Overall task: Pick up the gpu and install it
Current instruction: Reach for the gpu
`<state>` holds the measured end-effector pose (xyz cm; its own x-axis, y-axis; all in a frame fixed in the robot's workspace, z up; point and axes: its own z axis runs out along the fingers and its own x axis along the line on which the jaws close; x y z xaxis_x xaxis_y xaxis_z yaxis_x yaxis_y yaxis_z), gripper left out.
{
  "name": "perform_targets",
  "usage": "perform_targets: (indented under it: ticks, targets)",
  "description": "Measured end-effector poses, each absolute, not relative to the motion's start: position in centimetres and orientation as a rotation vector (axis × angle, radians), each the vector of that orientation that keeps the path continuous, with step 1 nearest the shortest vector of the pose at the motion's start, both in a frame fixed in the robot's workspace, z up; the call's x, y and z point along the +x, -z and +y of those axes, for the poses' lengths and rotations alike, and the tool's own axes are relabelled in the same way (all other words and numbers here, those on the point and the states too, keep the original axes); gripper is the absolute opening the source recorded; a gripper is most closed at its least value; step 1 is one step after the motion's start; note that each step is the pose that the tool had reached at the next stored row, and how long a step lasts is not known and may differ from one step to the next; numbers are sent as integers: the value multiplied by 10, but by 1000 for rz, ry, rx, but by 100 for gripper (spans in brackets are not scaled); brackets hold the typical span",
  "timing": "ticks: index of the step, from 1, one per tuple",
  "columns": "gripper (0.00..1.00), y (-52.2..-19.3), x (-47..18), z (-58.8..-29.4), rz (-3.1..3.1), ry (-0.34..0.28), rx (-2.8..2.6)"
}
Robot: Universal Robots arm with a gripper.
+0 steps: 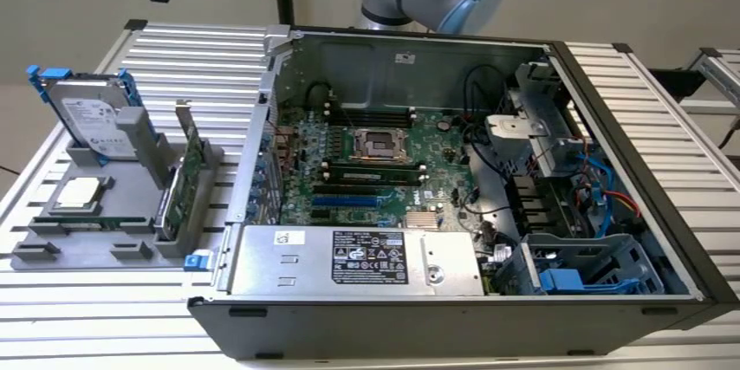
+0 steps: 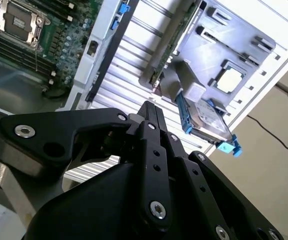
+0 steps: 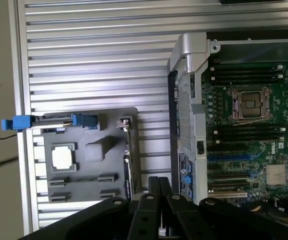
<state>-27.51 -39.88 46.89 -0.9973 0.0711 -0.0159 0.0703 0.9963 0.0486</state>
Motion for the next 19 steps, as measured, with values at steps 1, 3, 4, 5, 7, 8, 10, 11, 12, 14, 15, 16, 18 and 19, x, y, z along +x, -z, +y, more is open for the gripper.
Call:
perform_targets:
  ticks: [1,3,4,5,7,8,10,11,12,14,15,16,18,19]
  targets:
    - [0,-469,-276,-399,3121,-75,111]
    - [0,-469,-279,-399,3121,-75,111]
    - [0,-469,-280,-399,3121,-75,111]
    - [0,-469,-281,-399,3121,-75,111]
    - [0,-469,-283,-399,3121,-75,111]
    - [0,-469,-284,-399,3121,-75,111]
    - [0,-469,-286,-399,3121,-75,111]
    - [0,-469,-287,-399,3121,-75,111]
    - [0,-469,-288,-399,3121,-75,111]
    - [0,-469,-289,-399,3121,-75,111]
    - [0,-469,-290,-399,3121,-75,111]
    - [0,-469,-290,-399,3121,-75,111]
    - [0,-469,-292,-399,3121,-75,111]
    - [0,-469,-292,-399,3121,-75,111]
